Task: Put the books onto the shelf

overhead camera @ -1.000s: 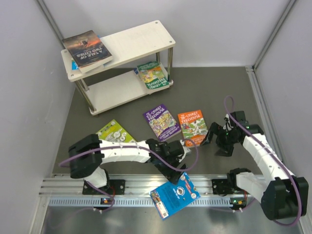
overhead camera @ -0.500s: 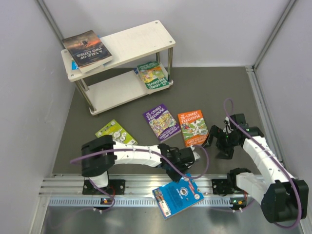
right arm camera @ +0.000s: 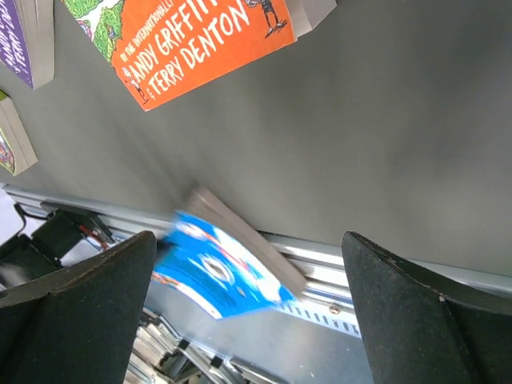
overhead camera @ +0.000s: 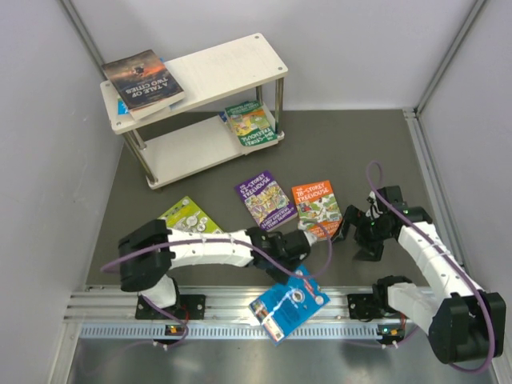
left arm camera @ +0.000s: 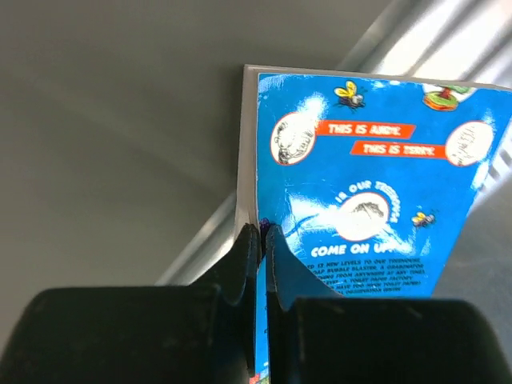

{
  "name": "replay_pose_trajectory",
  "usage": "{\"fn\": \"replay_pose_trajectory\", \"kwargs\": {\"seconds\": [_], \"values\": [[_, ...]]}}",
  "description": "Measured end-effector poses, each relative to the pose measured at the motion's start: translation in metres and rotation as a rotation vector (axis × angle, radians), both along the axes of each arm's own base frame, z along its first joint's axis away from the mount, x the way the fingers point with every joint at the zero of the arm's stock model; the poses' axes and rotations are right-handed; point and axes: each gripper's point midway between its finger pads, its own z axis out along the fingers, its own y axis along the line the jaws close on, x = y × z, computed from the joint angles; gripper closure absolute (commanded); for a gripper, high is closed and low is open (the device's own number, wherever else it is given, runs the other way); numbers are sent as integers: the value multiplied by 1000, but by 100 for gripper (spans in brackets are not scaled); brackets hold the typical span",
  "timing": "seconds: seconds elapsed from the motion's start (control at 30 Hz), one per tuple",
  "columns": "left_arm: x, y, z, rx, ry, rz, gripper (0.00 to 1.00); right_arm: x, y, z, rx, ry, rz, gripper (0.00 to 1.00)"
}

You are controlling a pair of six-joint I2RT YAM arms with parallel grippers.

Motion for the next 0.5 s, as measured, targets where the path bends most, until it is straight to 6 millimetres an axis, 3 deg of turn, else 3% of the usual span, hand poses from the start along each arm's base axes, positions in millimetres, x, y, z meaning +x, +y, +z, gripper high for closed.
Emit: {"fn": "replay_pose_trajectory", "kwargs": {"seconds": [0.07, 0.27, 0.37, 0.5], "values": [[28, 11, 9, 5, -31, 74, 100, 1, 0, 0, 1, 6, 0, 1], [143, 67, 53, -53, -139, 404, 100, 13, 5, 13, 28, -27, 3, 0], [176, 94, 60, -55, -153, 516, 100, 21, 11, 21, 60, -55, -2, 0], [200, 116, 49, -31, -120, 631, 100, 34, 26, 31, 151, -100, -17, 0]]}}
